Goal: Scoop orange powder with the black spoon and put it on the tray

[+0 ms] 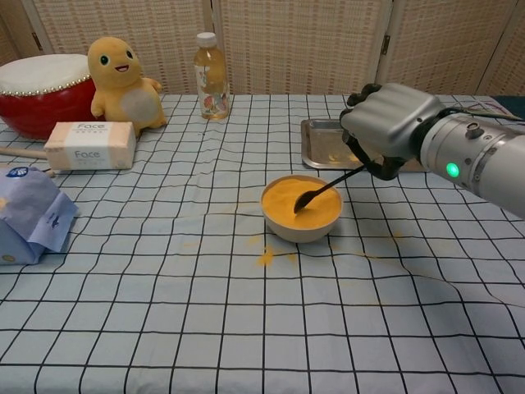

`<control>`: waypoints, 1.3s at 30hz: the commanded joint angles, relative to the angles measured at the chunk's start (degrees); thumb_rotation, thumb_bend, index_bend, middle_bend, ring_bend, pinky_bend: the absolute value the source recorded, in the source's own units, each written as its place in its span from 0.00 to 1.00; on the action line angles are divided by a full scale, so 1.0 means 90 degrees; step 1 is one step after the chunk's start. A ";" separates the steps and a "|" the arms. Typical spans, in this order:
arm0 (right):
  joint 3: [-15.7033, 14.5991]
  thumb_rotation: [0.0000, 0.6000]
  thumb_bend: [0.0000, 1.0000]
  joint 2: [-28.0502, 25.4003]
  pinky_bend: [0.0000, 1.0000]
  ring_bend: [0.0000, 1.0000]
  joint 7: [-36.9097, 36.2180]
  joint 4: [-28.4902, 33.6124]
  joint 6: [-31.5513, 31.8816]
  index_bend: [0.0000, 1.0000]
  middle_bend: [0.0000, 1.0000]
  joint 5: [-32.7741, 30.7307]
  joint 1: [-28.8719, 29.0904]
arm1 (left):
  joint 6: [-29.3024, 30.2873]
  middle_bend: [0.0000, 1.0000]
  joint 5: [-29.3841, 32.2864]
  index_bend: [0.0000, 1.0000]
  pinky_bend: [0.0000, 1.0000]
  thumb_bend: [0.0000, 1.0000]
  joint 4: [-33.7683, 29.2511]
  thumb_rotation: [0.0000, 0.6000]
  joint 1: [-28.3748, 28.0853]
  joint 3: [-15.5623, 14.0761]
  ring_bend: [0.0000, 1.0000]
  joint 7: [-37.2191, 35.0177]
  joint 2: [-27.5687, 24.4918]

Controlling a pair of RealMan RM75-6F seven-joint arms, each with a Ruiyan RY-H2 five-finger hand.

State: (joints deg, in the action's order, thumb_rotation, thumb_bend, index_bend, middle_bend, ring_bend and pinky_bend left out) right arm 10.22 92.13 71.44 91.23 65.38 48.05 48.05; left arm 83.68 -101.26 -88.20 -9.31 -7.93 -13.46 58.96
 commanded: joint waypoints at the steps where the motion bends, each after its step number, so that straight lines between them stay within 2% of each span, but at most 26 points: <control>1: -0.0045 1.00 0.82 0.0316 0.07 0.00 -0.0354 -0.0509 0.0265 0.94 0.18 0.0573 0.0056 | 0.0016 0.00 0.0008 0.00 0.13 0.50 -0.0003 1.00 0.0006 0.0006 0.00 -0.0014 -0.0009; 11: -0.0028 1.00 0.82 0.1031 0.07 0.00 -0.0164 -0.1661 0.0232 0.94 0.18 0.0726 0.0421 | 0.0047 0.00 0.0013 0.00 0.13 0.50 0.0071 1.00 0.0004 0.0011 0.00 -0.0154 -0.0030; 16: -0.0059 1.00 0.82 0.1189 0.07 0.00 -0.0032 -0.1913 0.0059 0.94 0.18 0.0556 0.0480 | 0.0068 0.00 -0.0006 0.00 0.13 0.50 0.0075 1.00 0.0012 0.0004 0.00 -0.0158 -0.0037; 28: -0.0306 1.00 0.83 0.0753 0.07 0.00 0.0371 -0.1131 0.0061 0.95 0.18 0.0191 0.0315 | 0.0052 0.00 0.0003 0.00 0.13 0.50 0.0048 1.00 0.0020 0.0004 0.00 -0.0075 -0.0020; 32: -0.0265 1.00 0.83 0.0408 0.07 0.00 0.0379 -0.0509 0.0157 0.95 0.18 -0.0081 0.0229 | -0.0008 0.00 0.0017 0.00 0.13 0.50 0.0002 1.00 0.0010 -0.0004 0.00 0.0001 -0.0014; 39: -0.0312 1.00 0.83 0.0257 0.07 0.00 -0.0097 -0.0339 0.0427 0.95 0.18 0.0369 0.0139 | 0.0010 0.00 0.0035 0.00 0.13 0.50 -0.0023 1.00 0.0023 0.0009 0.00 0.0031 -0.0017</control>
State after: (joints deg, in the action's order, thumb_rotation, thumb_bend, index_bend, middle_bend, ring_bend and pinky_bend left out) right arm 7.59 94.61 71.84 88.12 68.39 50.08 49.71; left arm 83.76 -100.95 -88.40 -9.10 -7.86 -13.19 58.81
